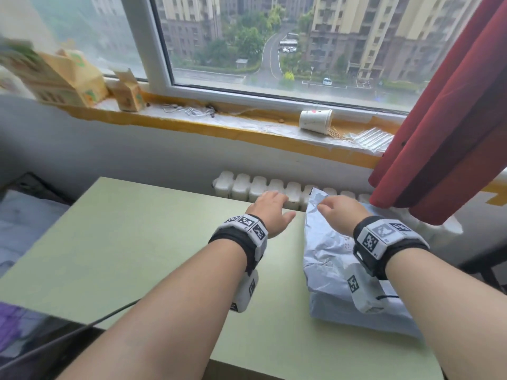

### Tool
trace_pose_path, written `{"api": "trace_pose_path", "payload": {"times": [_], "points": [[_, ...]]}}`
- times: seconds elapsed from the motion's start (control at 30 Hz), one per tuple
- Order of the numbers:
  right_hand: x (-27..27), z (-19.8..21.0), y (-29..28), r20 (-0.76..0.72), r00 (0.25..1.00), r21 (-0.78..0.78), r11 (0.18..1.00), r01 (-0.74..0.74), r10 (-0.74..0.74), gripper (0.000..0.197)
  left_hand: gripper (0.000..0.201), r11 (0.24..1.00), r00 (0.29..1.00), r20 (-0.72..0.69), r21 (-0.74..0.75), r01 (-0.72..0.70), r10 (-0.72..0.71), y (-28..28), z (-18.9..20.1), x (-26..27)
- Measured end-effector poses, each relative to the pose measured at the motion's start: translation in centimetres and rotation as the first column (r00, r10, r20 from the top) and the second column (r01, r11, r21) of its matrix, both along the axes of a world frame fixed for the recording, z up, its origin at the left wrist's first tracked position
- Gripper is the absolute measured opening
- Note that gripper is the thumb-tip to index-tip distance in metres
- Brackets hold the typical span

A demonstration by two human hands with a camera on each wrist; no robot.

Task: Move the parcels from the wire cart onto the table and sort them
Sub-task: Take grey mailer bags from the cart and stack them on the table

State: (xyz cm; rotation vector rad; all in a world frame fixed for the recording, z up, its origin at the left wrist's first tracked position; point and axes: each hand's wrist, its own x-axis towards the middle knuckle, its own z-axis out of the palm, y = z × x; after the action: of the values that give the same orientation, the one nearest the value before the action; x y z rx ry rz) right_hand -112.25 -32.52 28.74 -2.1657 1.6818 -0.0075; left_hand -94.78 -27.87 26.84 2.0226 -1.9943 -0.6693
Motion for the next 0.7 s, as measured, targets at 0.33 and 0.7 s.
{"api": "trace_pose_path", "payload": {"times": [0.33,0.7], "points": [[13.3,3.3,3.2,0.021,0.995,-0.063,0.993,-0.097,0.099,0.031,0.048,0.989,0.990,-0.011,-0.036,-0.142,0.141,5.1,3.0,12.8],[32.6,4.3,8.1,0.053,0.970,-0.100,0.968,-0.232,0.238,0.032,0.045,0.943,0.945,-0.020,-0.069,-0.327,0.326,13.2,5.2,30.5]]}}
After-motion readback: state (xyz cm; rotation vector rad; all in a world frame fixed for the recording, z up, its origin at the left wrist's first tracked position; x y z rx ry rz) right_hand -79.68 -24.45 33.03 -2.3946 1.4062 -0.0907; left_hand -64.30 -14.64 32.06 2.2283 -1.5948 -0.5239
